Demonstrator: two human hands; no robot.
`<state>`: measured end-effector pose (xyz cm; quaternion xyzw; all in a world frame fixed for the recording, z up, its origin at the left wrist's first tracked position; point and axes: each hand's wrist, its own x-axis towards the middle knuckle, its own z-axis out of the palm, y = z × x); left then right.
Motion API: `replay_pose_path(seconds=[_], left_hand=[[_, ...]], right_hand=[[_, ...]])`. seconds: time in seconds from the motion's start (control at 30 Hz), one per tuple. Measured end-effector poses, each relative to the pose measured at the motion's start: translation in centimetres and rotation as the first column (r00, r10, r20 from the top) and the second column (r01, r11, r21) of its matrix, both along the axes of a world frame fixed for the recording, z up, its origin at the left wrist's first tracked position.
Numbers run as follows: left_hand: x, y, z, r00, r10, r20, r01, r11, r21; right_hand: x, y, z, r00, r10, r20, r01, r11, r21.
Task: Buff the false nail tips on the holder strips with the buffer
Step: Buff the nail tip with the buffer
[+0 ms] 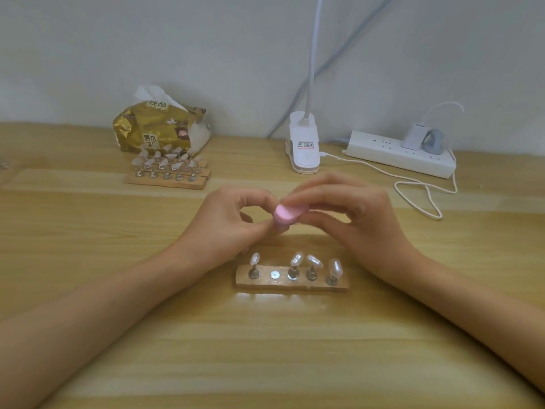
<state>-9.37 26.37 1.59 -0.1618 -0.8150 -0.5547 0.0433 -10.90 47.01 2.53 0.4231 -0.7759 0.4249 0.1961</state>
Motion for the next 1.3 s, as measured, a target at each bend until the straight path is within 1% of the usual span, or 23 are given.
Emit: replay_pose_path(seconds=[0.07,0.1,0.17,0.23,0.3,0.37,0.43,0.47,0.5,0.57,0.6,0.7,0.73,0.83,0.87,0.93,0.97,1.0,1.1,1.13,1.17,1.27,1.3], left_hand=[[0.0,0.0,0.0,1.0,-0.011,0.006,0.011,1.0,-0.008],[-0.1,0.0,0.0,1.0,-0.013,0.002,0.013,1.0,-0.004],[0.0,0.0,0.0,1.0,-0.01,-0.006,0.01,1.0,0.012],[0.1,0.1,0.0,1.0,-0.013,-0.002,0.013,1.0,0.012],[0.1,0.1,0.1,1.0,-0.016,0.0,0.016,1.0,-0.009],[0.0,0.1,0.2,1.0,-0.01,0.002,0.01,1.0,-0.02],[0.0,0.1,0.2,1.0,-0.014,-0.007,0.014,1.0,-0.019],[0.0,0.2,0.2,1.0,-0.012,-0.004,0.012,1.0,-0.014],[0.1,0.2,0.2,1.0,-0.006,-0.003,0.006,1.0,-0.017],[0.1,0.2,0.2,1.0,0.009,0.0,-0.009,0.999,-0.038],[0.1,0.2,0.2,1.0,0.009,-0.002,-0.009,0.999,-0.038],[0.1,0.2,0.2,1.0,-0.005,-0.005,0.005,1.0,-0.015],[0.1,0.2,0.2,1.0,-0.006,-0.007,0.006,1.0,-0.021],[0.2,0.2,0.3,1.0,-0.005,0.009,0.005,1.0,-0.017],[0.1,0.2,0.3,1.0,-0.004,0.012,0.004,1.0,-0.012],[0.1,0.2,0.3,1.0,-0.006,0.003,0.006,1.0,-0.006],[0.1,0.2,0.3,1.0,-0.006,0.004,0.006,1.0,-0.004],[0.1,0.2,0.2,1.0,-0.003,0.007,0.003,1.0,-0.008],[0.2,0.1,0.2,1.0,-0.009,0.008,0.009,1.0,-0.009],[0.2,0.0,0.2,1.0,-0.024,-0.001,0.024,1.0,-0.002],[0.2,-0.1,0.3,0.999,-0.043,-0.008,0.043,0.999,0.003],[0.0,-0.2,0.2,0.995,-0.084,-0.054,0.085,0.996,0.013],[0.0,-0.3,0.2,0.994,-0.086,-0.065,0.088,0.996,0.024]], right_hand=[[0.3,-0.3,-0.1,0.994,0.042,-0.096,-0.036,0.997,0.063],[0.1,-0.2,-0.1,0.993,0.035,-0.108,-0.029,0.998,0.056],[-0.3,0.3,0.1,0.999,-0.016,-0.033,0.015,1.0,-0.014],[-0.2,0.2,0.1,1.0,-0.015,0.017,0.016,1.0,-0.022],[0.1,-0.1,0.0,0.999,0.039,-0.034,-0.038,0.999,0.025],[0.0,0.0,0.1,0.998,0.045,-0.053,-0.044,0.999,0.021],[-0.3,0.4,0.2,1.0,-0.001,0.027,0.002,0.999,-0.039],[-0.3,0.4,0.2,0.999,-0.006,0.045,0.008,0.999,-0.039],[-0.1,0.3,0.1,1.0,0.003,0.031,-0.002,1.0,-0.016],[0.2,-0.1,0.0,0.998,0.04,-0.053,-0.037,0.998,0.05],[0.1,0.0,0.0,0.996,0.042,-0.073,-0.038,0.998,0.053],[-0.3,0.4,0.3,1.0,-0.008,0.02,0.009,1.0,-0.028],[-0.2,0.4,0.2,1.0,-0.002,0.028,0.003,1.0,-0.021],[0.3,-0.1,0.0,0.994,0.067,-0.089,-0.061,0.995,0.073],[0.1,0.0,0.0,0.993,0.061,-0.098,-0.055,0.997,0.063],[-0.3,0.5,0.2,1.0,0.009,-0.008,-0.009,1.0,-0.025],[-0.4,0.6,0.2,1.0,-0.003,0.02,0.004,0.999,-0.039],[-0.2,0.5,0.1,1.0,0.001,0.014,-0.001,1.0,-0.022],[0.5,-0.1,-0.3,0.991,0.088,-0.096,-0.081,0.994,0.078],[0.4,0.0,-0.2,0.989,0.102,-0.11,-0.095,0.993,0.069],[0.2,0.2,0.0,0.991,0.09,-0.094,-0.089,0.996,0.02],[-0.5,1.7,0.5,0.995,0.009,0.103,0.018,0.965,-0.261],[-0.5,2.0,0.5,0.988,-0.026,0.155,0.072,0.951,-0.301]])
